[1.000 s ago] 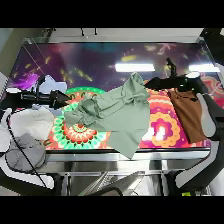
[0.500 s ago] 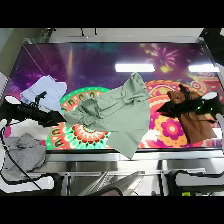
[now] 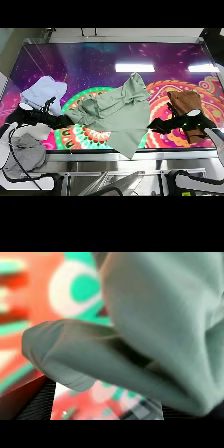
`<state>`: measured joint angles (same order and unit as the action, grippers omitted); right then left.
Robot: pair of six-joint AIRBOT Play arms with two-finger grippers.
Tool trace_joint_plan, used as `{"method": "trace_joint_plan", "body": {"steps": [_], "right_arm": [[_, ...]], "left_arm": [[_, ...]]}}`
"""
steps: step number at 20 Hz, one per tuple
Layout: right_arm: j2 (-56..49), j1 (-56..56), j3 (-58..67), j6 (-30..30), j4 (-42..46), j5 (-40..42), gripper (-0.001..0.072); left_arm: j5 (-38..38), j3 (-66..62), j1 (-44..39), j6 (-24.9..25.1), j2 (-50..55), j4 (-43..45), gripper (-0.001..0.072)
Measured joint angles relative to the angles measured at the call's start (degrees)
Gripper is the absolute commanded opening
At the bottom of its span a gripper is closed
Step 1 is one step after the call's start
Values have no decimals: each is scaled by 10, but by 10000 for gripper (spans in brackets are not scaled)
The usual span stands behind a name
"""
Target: Fold the shirts.
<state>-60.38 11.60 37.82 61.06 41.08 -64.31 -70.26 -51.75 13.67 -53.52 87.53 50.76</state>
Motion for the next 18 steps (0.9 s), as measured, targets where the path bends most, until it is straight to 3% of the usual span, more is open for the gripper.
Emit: {"method": "trace_joint_plan", "body": {"steps": [1,3,4,5,6,7,12,14,18], "right_arm": [[-3,-12,-2,0,-6,12,452],[-13,-34,-5,-2,-21,34,336],[-18,-42,-6,-7,-26,43,337],[-24,-49,-6,-15,-38,47,307],[-27,-54,-7,-28,-50,54,109],[-30,-58,-7,-44,-58,64,35],[-11,-65,33,-116,-144,37,18],[26,-66,86,-121,-162,6,18],[139,-52,254,-108,-182,-29,18]], "left_arm": [[14,-4,-5,4,7,-3,403],[30,-20,-10,10,24,-2,53],[30,-30,-11,11,32,4,16],[15,-42,-11,13,39,1,16],[-5,-54,-11,13,43,-3,16],[-24,-66,-11,13,47,-5,16],[-126,-107,-11,-11,16,-23,15],[-169,-112,-9,-15,-23,-74,15],[-278,-115,5,-3,-132,-336,15]]}}
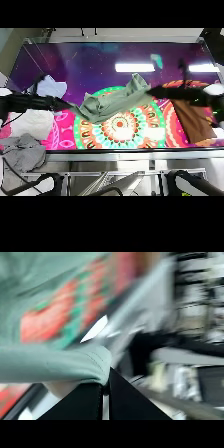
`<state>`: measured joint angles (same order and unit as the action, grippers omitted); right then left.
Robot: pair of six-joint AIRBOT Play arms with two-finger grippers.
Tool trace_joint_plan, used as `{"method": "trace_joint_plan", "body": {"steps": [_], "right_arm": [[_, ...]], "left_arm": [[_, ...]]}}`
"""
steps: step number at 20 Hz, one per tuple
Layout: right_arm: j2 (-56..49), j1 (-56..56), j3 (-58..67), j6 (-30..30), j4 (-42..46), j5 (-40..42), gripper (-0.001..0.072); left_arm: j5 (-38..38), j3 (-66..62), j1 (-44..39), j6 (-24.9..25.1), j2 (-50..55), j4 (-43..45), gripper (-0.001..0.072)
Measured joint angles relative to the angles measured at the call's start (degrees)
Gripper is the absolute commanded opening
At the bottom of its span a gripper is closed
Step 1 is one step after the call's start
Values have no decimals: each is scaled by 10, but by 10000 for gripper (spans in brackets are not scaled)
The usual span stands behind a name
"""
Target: Fold the shirts.
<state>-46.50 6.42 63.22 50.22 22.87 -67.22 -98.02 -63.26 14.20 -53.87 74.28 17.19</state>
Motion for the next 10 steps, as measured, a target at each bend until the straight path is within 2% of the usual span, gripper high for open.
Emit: {"method": "trace_joint_plan", "body": {"steps": [3,6,8,10], "right_arm": [[82,35,150,12,-9,-1,18],[147,76,274,18,14,40,18],[179,103,341,21,57,85,17],[193,127,382,22,92,113,17]], "left_arm": [[-47,-17,33,7,-99,-289,15],[-61,-64,112,10,-191,-553,15],[-48,-102,185,10,-233,-672,15],[-35,-138,261,10,-258,-710,15]]}}
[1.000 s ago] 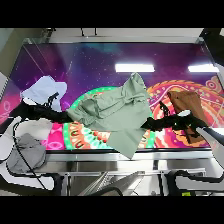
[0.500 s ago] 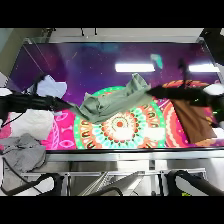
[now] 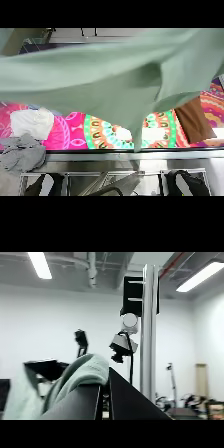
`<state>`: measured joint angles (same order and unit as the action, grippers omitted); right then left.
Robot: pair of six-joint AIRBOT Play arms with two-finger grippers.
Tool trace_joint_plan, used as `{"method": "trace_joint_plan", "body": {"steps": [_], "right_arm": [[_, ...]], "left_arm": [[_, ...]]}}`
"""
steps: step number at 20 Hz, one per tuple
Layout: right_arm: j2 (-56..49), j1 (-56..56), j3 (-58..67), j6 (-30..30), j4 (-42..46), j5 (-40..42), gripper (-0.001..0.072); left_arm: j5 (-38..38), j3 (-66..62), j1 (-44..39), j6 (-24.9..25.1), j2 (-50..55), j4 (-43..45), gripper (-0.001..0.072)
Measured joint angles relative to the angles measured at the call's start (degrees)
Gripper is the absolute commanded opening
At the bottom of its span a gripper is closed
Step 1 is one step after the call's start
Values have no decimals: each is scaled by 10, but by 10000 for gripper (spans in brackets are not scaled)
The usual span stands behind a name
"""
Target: Fold the shirts.
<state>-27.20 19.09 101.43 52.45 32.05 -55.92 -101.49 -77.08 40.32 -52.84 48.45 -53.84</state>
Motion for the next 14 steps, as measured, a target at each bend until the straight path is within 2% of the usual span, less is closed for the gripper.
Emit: {"method": "trace_joint_plan", "body": {"steps": [2,5,8,10,12,14], "right_arm": [[-10,30,19,5,21,-7,16],[-68,95,7,-3,-40,-68,16],[-148,122,-50,-44,-140,-126,16],[-202,96,-104,-70,-162,-143,17],[-258,44,-160,-94,-155,-142,17],[-324,-15,-207,-118,-134,-100,17]], "left_arm": [[31,-21,46,-4,-11,63,15],[97,-34,21,-23,-2,277,15],[180,-39,-108,-44,52,522,16],[233,-41,-205,-61,113,662,16],[281,-42,-285,-71,188,758,15],[330,-45,-342,-78,278,830,16]]}}
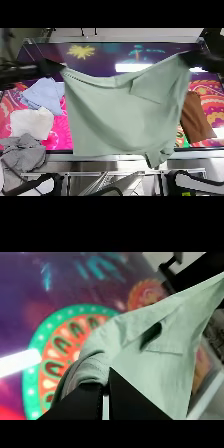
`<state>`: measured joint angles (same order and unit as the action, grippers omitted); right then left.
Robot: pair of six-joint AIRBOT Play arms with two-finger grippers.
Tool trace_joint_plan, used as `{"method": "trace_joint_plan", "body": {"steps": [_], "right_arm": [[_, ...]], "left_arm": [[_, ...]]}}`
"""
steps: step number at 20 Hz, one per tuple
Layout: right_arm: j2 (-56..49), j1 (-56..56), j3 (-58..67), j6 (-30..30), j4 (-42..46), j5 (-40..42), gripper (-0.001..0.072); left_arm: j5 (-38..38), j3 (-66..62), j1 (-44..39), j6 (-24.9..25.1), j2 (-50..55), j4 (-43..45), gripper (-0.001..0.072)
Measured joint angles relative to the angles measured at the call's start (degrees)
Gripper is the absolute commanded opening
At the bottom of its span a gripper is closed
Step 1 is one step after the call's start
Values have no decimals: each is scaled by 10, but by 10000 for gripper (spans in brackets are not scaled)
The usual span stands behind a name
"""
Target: Fold the shirts.
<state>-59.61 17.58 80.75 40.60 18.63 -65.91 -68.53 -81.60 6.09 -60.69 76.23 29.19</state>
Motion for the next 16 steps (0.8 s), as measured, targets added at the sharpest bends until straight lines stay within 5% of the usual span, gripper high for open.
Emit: {"method": "trace_joint_plan", "body": {"steps": [3,4,5,6,7,8,10,12,16], "right_arm": [[-106,-63,-31,-18,24,95,19],[-141,-77,-33,-23,23,134,113],[-172,-87,-31,-28,21,166,363],[-203,-94,-24,-32,16,195,430],[-225,-98,-14,-36,12,214,430],[-242,-99,-3,-36,8,225,429],[-253,-92,13,-26,7,229,427],[-244,-68,21,3,21,201,250],[-206,-9,9,92,134,59,250]], "left_arm": [[40,-32,-35,-4,139,61,16],[48,-52,-37,-6,183,70,16],[54,-77,-37,-8,222,75,19],[54,-101,-37,-8,253,82,167],[49,-127,-34,-11,279,86,621],[37,-155,-30,-17,301,87,692],[-5,-208,-18,-32,329,93,691],[-66,-255,-2,-52,342,94,690],[-201,-254,33,-93,330,114,690]]}}
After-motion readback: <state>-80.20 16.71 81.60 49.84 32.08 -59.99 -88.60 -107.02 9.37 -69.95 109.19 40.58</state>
